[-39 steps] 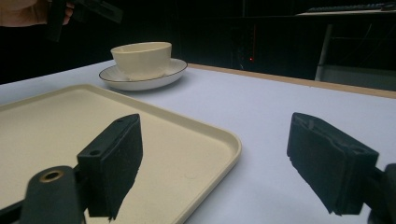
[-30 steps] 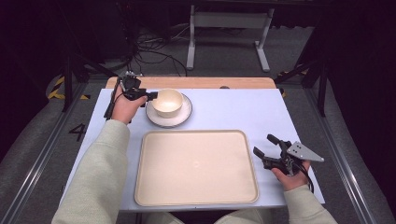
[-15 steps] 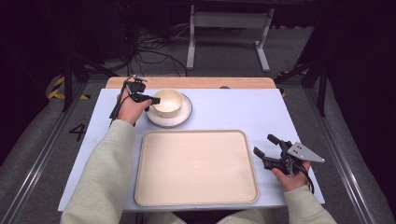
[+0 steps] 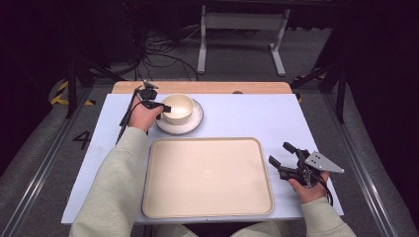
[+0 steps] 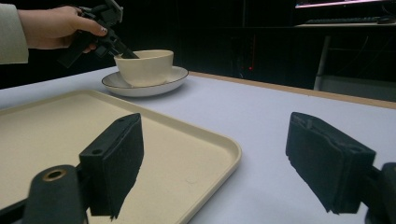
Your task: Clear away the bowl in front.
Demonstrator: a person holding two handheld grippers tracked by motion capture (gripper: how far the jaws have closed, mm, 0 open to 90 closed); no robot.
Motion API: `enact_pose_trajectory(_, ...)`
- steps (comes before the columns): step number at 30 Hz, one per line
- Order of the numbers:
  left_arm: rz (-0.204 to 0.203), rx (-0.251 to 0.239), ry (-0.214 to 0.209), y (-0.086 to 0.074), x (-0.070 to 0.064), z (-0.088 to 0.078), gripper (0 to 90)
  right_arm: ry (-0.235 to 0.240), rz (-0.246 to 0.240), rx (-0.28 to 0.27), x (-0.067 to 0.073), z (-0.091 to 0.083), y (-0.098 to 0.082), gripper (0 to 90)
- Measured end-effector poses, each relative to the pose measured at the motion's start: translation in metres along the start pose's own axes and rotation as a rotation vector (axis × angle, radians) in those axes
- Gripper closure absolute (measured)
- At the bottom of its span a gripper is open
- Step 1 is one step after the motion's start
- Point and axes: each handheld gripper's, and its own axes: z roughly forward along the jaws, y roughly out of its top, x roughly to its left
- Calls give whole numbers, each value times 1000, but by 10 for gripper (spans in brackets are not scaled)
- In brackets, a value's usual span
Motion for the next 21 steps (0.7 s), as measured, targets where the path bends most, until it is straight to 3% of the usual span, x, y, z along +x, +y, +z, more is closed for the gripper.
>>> enact_pose_trajectory(6, -12, 1, 54, 0, -3, 1, 715, -1, 1, 1, 0, 0, 0, 196)
enact_pose_trajectory(10, -9, -2, 80, 0, -6, 1, 729, 1, 4, -1, 0, 0, 0, 196)
enact_pose_trajectory(15, -27, -8, 96, 0, -9, 3, 781, 0, 0, 0, 0, 0, 0, 197)
enact_pose_trajectory(21, -18, -1, 107, 1, -13, 3, 831, 0, 0, -1, 0, 0, 0, 196)
